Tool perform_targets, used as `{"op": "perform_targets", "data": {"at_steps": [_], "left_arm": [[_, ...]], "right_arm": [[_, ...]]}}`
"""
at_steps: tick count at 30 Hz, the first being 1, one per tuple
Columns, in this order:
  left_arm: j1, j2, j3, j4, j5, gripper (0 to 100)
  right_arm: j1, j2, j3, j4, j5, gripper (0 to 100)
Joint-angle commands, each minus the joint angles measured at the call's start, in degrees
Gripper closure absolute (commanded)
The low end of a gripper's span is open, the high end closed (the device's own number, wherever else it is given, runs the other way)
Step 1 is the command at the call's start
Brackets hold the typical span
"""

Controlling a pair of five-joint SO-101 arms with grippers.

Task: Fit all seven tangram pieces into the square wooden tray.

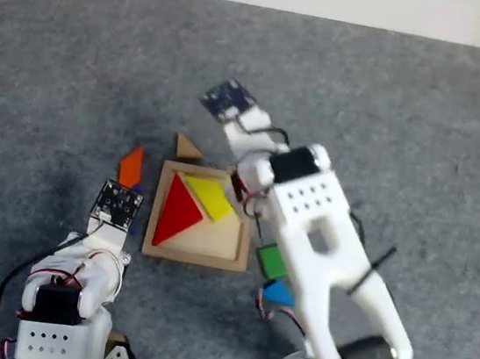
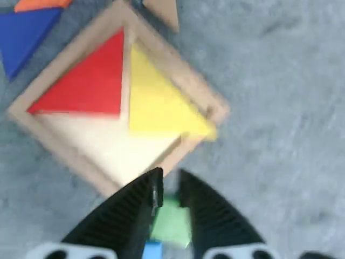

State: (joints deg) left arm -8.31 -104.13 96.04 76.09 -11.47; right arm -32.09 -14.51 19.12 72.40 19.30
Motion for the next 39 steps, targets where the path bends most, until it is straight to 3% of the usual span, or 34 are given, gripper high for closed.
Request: {"op": "perform_targets", "data": {"at_steps": [1,9,18,28,33,39], "left_arm": [[-0.57,-0.22,1.10,0.35,0.26,100],[-0.57,-0.22,1.10,0.35,0.26,100],[-0.57,-0.22,1.10,0.35,0.26,100],[-0.57,-0.22,1.10,0.35,0.26,100],[-0.57,-0.22,1.10,0.35,0.26,100],[-0.57,-0.22,1.10,0.35,0.26,100]], "right_arm": [[1.98,-10.33,9.89,1.27,-4.92,78.6],[1.98,-13.67,27.74,-7.78,-12.31,74.8],[2.15,-13.41,37.49,-18.24,-12.40,74.8],[2.15,-0.66,37.49,-18.59,-12.04,77.6],[4.44,-3.65,35.03,-18.33,-12.04,88.2],[8.75,-12.88,34.77,-15.96,-8.18,90.3]]}}
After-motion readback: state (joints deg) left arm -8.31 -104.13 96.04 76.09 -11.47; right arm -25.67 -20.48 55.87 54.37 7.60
